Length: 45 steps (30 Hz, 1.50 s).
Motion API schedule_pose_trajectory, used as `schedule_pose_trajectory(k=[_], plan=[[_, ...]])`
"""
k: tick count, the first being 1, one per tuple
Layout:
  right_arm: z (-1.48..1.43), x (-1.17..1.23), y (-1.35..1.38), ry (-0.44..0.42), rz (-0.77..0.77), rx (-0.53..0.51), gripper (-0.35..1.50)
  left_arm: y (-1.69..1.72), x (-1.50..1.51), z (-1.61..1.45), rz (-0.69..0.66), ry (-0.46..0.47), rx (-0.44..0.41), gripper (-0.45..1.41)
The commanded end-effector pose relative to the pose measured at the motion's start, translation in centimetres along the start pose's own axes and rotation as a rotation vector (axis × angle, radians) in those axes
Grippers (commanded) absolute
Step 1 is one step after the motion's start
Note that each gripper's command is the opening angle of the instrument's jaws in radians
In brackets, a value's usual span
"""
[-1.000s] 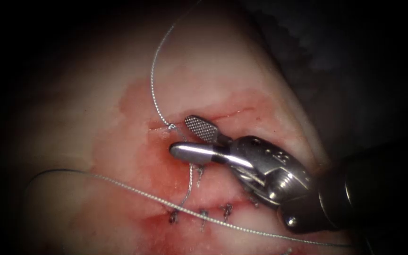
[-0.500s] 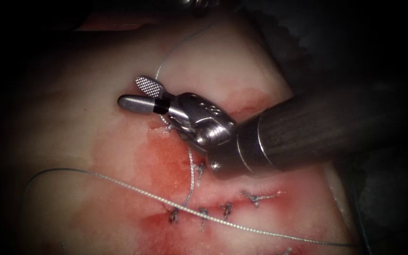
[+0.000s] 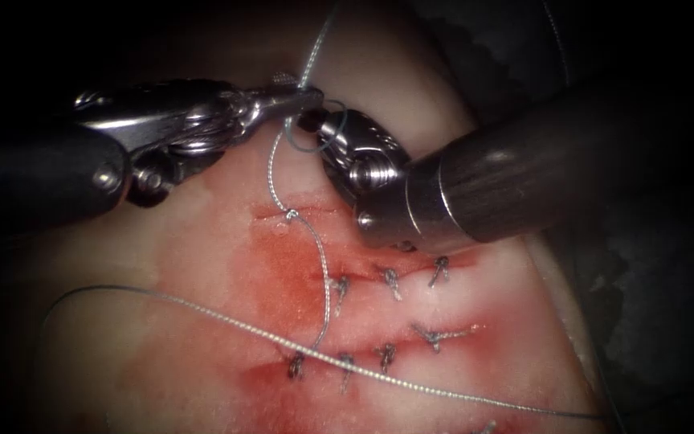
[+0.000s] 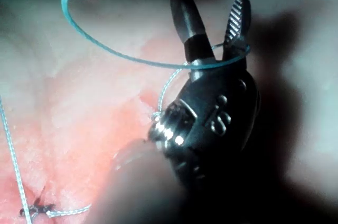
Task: Wound Closure
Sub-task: Wrap the thread clockwise around the right tool using the left grasper
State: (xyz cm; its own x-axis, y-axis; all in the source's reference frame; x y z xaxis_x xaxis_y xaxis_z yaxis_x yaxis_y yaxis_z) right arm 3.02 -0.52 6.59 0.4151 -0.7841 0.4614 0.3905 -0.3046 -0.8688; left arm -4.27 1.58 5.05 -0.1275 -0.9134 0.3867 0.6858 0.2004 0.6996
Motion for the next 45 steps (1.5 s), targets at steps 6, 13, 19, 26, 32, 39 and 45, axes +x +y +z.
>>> schedule_pose_trajectory(k=[6,13,19,26,32,39,45], plan=[[-0.08,-0.02,0.08,-0.041,0.019,-0.090,0.59,0.25,0.09,0.06,0.006,0.082,-0.152,-0.45],[-0.19,0.00,0.09,-0.041,0.061,-0.230,0.57,0.74,0.43,0.34,0.020,0.117,-0.283,-0.45],[-0.29,0.16,0.13,0.044,0.057,-0.372,0.57,1.16,0.56,0.64,0.040,0.116,-0.301,-0.45],[-0.21,0.12,0.22,0.108,-0.060,-0.555,0.57,1.29,0.66,0.81,0.040,0.132,-0.282,-0.45],[-0.18,0.08,0.29,0.198,-0.183,-0.658,0.52,1.22,0.76,0.93,0.034,0.151,-0.265,-0.45],[-0.19,0.01,0.43,0.323,-0.376,-0.801,0.24,1.26,0.83,0.94,0.036,0.173,-0.251,-0.45],[-0.20,0.06,0.44,0.343,-0.457,-0.921,0.12,1.25,0.84,0.95,0.035,0.185,-0.229,-0.45]])
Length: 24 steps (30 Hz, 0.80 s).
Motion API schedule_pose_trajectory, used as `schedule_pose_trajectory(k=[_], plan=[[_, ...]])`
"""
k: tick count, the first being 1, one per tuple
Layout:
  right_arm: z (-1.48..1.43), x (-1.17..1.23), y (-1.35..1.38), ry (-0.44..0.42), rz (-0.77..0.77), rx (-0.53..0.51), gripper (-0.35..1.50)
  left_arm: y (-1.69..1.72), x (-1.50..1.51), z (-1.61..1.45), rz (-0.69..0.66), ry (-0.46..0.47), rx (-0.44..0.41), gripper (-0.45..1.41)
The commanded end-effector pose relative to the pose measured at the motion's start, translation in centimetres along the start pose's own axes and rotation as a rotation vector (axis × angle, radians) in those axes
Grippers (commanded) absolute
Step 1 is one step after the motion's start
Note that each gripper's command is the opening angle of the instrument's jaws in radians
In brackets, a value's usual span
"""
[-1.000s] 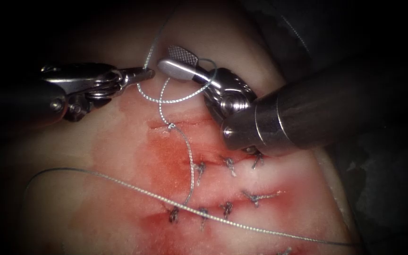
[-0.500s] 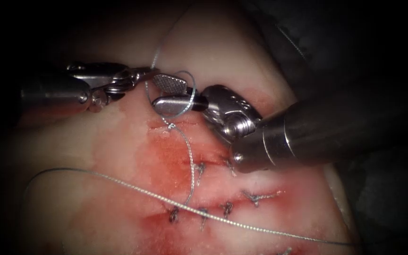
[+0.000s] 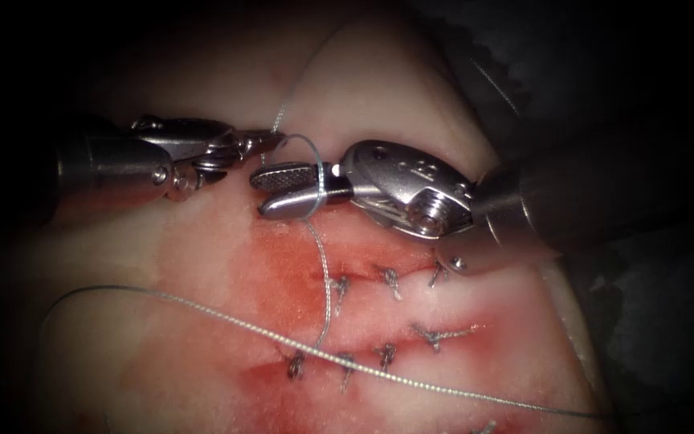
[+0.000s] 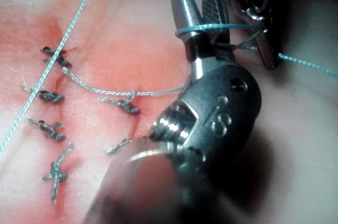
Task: Wound Closure
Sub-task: Wrap the thread clockwise around the right tool using the left grasper, then grab the short tail of the thread with the right tool
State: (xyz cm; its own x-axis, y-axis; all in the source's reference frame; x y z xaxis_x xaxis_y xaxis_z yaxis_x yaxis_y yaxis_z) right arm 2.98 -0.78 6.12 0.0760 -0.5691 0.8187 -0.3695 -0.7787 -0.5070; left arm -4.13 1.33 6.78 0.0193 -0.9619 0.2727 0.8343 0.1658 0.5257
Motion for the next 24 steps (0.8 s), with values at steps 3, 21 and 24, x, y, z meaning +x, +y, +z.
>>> schedule_pose_trajectory(k=[3,21,24], plan=[[0.04,0.08,-0.05,0.025,-0.029,-0.061,0.29,-0.04,-0.04,0.08,0.003,-0.001,0.008,-0.45],[0.24,-0.07,0.04,0.545,-0.291,-0.501,-0.23,-0.31,0.02,-0.07,0.034,0.033,0.052,-0.45],[0.28,-0.11,0.14,0.570,-0.303,-0.524,-0.18,-0.31,0.03,-0.08,0.041,0.034,0.053,-0.45]])
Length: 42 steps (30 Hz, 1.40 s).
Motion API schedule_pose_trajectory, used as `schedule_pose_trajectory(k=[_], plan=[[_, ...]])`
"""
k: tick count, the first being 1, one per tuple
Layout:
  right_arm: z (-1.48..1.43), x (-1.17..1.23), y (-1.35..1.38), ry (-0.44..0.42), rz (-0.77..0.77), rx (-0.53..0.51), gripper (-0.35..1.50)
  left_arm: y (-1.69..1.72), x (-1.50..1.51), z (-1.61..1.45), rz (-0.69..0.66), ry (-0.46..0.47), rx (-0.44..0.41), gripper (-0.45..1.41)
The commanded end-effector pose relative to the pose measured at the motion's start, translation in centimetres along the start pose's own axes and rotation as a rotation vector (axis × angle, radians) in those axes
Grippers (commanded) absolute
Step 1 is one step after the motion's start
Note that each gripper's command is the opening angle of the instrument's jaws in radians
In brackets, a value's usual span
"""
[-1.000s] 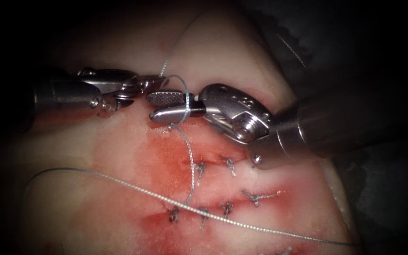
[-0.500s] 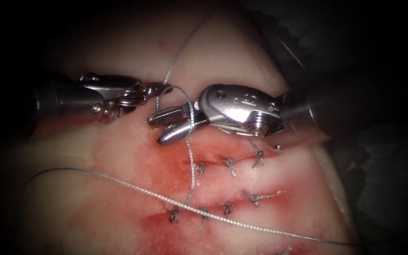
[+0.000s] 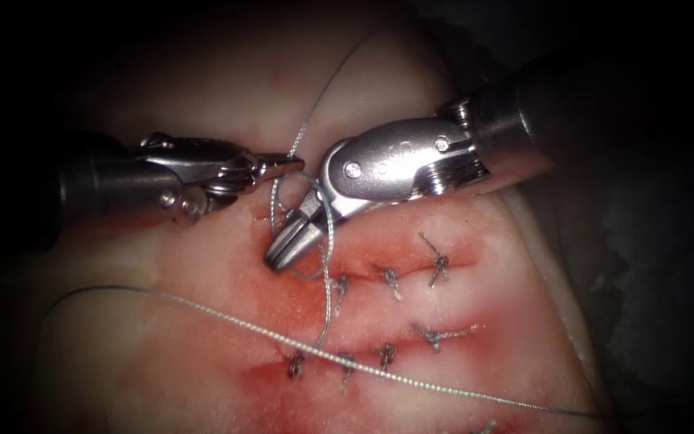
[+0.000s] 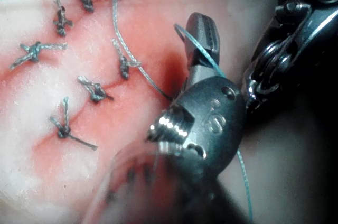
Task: Wound Closure
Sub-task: Grab the short tail of the thread with the right tool
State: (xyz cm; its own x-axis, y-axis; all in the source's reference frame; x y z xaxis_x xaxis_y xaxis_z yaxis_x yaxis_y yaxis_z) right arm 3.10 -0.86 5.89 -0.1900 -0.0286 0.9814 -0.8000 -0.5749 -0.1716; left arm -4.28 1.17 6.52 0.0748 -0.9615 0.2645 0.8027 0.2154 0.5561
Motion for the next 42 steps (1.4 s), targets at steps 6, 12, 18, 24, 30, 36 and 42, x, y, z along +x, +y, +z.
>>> schedule_pose_trajectory(k=[6,12,18,24,30,36,42], plan=[[0.18,-0.13,0.15,0.141,-0.013,-0.074,0.17,-0.13,0.01,0.07,0.001,0.004,0.008,-0.45],[0.16,-0.09,0.26,0.209,-0.002,-0.098,0.14,-0.28,0.02,0.08,-0.005,-0.012,0.012,-0.45],[0.07,0.03,0.34,0.338,0.005,-0.133,0.31,-0.29,0.02,0.09,0.001,-0.016,0.022,-0.45],[0.09,0.15,0.36,0.390,0.009,-0.142,0.37,-0.29,0.03,0.10,0.013,-0.013,0.028,-0.45],[0.19,0.19,0.29,0.402,0.017,-0.135,0.12,-0.31,0.05,0.11,0.018,-0.013,0.030,-0.45],[0.29,0.18,0.25,0.406,0.017,-0.133,0.02,-0.30,0.08,0.13,0.027,-0.010,0.038,-0.45],[0.32,0.15,0.30,0.404,0.016,-0.156,-0.01,-0.28,0.08,0.12,0.032,-0.007,0.043,-0.45]])
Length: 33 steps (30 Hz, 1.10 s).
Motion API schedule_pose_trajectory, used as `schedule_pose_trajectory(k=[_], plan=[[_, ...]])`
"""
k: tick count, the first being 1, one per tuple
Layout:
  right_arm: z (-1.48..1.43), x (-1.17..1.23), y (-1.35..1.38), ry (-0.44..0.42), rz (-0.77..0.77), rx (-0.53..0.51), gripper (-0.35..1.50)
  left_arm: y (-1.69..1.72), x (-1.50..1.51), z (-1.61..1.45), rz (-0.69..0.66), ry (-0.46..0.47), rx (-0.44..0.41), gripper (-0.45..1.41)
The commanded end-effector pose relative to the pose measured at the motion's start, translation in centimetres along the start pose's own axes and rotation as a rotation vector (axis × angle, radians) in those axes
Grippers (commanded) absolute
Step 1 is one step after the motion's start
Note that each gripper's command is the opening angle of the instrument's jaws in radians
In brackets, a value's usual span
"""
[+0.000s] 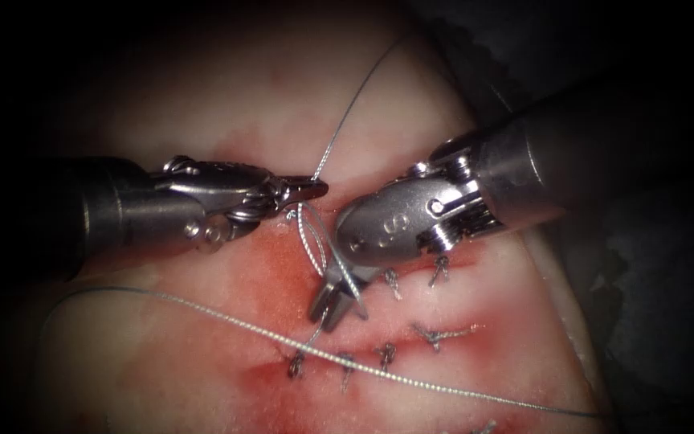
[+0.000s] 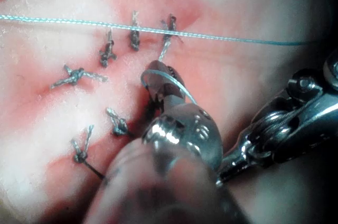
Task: Wound Closure
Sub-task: Grab the short tail of the thread with the right tool, then tighten the knot by pulling up with the right grasper and down with the left gripper
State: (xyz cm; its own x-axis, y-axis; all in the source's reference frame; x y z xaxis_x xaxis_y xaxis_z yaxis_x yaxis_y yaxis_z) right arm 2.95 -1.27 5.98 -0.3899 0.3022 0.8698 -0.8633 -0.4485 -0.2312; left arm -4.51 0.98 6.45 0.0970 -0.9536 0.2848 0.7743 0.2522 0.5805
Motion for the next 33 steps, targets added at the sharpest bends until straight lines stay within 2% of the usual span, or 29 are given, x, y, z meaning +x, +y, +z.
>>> schedule_pose_trajectory(k=[1,10,14,16,17,18,21,25,26,30,31,32,33], plan=[[0.07,-0.01,-0.03,0.000,-0.007,-0.009,0.02,-0.01,-0.06,0.08,0.002,-0.002,0.004,-0.45],[0.19,0.04,0.02,0.015,0.000,-0.015,0.39,0.00,-0.05,0.08,0.007,-0.001,0.006,-0.45],[0.20,0.05,0.01,0.019,0.001,-0.015,0.41,0.00,-0.04,0.09,0.009,0.000,0.008,-0.45],[0.20,0.05,0.00,0.019,0.001,-0.015,0.32,0.00,-0.04,0.08,0.010,-0.001,0.006,-0.45],[0.20,0.05,0.00,0.019,0.001,-0.018,0.20,0.00,-0.04,0.08,0.010,-0.001,0.006,-0.45],[0.20,0.06,-0.01,0.019,0.000,-0.019,-0.08,0.00,-0.04,0.08,0.010,-0.001,0.007,-0.45],[0.20,0.08,-0.02,0.029,0.002,-0.027,-0.35,0.01,-0.04,0.08,0.011,0.000,0.007,-0.45],[0.13,0.04,-0.07,0.048,0.005,-0.033,-0.35,0.01,-0.04,0.07,0.012,-0.001,0.006,-0.45],[0.08,0.01,-0.11,0.049,0.009,-0.019,-0.35,0.02,-0.03,0.07,0.013,-0.001,0.007,-0.45],[-0.15,-0.02,-0.25,0.015,0.042,0.207,-0.35,0.06,-0.02,-0.07,0.019,0.025,0.012,-0.45],[-0.18,-0.01,-0.27,0.009,0.049,0.250,-0.35,0.08,0.00,-0.11,0.022,0.051,0.004,-0.45],[-0.22,0.07,-0.33,0.010,0.086,0.353,-0.35,0.12,0.07,-0.17,0.040,0.103,-0.015,-0.45],[-0.24,0.11,-0.34,0.012,0.104,0.374,-0.35,0.14,0.13,-0.22,0.054,0.142,-0.032,-0.45]])
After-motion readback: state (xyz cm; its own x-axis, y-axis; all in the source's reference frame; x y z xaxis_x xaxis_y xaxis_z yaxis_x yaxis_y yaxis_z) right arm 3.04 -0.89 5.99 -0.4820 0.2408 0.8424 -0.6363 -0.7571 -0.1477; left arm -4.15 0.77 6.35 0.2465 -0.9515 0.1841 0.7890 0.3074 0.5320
